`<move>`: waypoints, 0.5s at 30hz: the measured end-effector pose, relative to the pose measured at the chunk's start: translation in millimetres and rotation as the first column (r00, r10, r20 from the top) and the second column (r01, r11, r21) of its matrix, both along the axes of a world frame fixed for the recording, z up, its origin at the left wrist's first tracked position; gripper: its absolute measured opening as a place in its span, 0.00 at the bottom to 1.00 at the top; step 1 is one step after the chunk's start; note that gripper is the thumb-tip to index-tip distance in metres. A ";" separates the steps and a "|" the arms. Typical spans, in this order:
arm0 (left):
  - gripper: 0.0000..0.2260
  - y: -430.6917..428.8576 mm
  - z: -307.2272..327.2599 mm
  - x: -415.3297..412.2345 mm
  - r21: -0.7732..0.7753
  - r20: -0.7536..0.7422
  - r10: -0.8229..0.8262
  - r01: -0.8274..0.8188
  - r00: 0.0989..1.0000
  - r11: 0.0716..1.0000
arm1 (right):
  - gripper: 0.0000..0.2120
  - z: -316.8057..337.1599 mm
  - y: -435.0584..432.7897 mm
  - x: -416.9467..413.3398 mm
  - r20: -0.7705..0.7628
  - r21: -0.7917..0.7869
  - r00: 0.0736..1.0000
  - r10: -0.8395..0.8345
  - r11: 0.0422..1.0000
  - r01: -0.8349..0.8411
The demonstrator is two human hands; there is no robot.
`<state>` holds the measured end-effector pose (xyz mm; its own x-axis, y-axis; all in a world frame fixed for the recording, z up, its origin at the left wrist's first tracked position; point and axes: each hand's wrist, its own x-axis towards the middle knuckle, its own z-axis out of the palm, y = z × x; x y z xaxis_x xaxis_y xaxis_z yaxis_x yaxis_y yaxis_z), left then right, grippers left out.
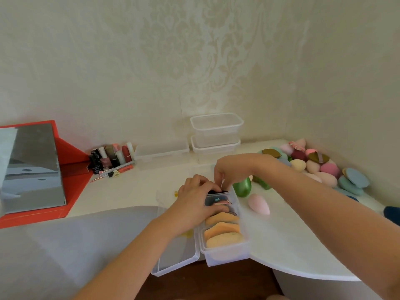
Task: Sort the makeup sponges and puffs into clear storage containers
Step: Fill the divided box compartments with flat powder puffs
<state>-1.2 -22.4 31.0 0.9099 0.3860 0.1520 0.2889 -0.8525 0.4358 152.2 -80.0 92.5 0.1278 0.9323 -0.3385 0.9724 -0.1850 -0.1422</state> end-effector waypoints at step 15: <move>0.41 -0.4 13.1 -0.7 -0.098 -0.243 -0.110 0.089 0.964 0.991 | 0.11 -2.4 -66.0 101.4 -0.280 0.540 0.755 -0.593 0.552 0.635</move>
<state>-2.0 -22.8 44.0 0.9494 0.2933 -0.1125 0.3125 -0.8448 0.4343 253.6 -146.0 90.1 0.7444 0.6373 0.1991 0.6399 -0.5959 -0.4852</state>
